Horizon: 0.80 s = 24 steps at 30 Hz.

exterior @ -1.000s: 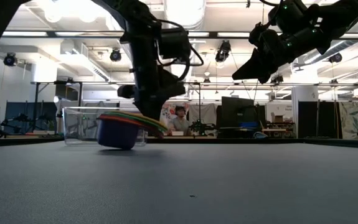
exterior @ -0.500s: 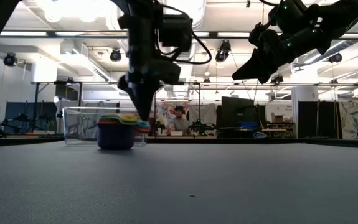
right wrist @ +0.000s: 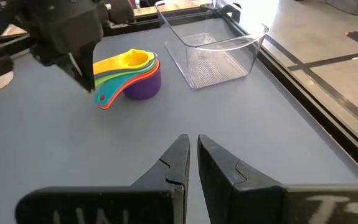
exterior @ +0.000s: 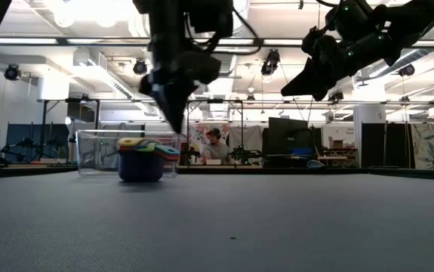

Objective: Nest measuring cups in basket
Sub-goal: Adjust the nested measuring cups

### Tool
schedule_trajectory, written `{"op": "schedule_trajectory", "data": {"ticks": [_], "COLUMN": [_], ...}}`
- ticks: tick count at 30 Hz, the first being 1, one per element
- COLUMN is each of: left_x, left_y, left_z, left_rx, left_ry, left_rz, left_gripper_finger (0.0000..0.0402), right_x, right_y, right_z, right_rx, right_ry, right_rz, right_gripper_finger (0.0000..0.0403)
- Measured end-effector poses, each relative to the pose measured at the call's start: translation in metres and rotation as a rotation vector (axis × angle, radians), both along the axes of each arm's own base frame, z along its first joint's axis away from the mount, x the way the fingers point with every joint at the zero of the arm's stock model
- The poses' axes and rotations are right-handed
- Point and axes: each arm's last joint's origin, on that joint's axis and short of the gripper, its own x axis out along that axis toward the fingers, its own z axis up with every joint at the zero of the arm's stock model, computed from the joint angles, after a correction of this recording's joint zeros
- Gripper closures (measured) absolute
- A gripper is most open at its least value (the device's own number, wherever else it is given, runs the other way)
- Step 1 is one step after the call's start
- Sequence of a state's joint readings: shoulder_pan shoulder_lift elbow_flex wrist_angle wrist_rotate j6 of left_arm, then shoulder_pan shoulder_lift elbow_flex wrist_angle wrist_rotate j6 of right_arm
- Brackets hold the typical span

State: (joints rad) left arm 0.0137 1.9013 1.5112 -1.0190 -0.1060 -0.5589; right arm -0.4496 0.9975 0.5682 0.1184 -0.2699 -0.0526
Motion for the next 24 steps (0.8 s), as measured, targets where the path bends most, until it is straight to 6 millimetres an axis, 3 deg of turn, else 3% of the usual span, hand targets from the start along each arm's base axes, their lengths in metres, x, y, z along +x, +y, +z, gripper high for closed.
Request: {"op": "schedule_trajectory", "data": {"ticks": [5, 14, 18, 24], "left_x": [0.010, 0.011, 0.008, -0.006], "left_y": [0.007, 0.024, 0.024, 0.011], "left_z": [0.001, -0.027, -0.036, -0.032], "left_rx": [0.069, 0.070, 0.012, -0.007], "left_ry": [-0.089, 0.050, 0.118, 0.243], "left_rz": [-0.018, -0.010, -0.027, -0.036], "left_gripper_finger": [0.0402, 0.0401, 0.0401, 0.0401], "right_x": [0.000, 0.000, 0.000, 0.000], "right_y": [0.000, 0.000, 0.000, 0.000], "right_z": [0.000, 0.000, -0.001, -0.001], "right_rx": [0.006, 0.016, 0.019, 0.019], "right_ry": [-0.001, 0.000, 0.003, 0.005], "right_rz": [-0.002, -0.006, -0.006, -0.006], "right_gripper_finger": [0.0381, 0.0381, 0.0381, 0.0381]}}
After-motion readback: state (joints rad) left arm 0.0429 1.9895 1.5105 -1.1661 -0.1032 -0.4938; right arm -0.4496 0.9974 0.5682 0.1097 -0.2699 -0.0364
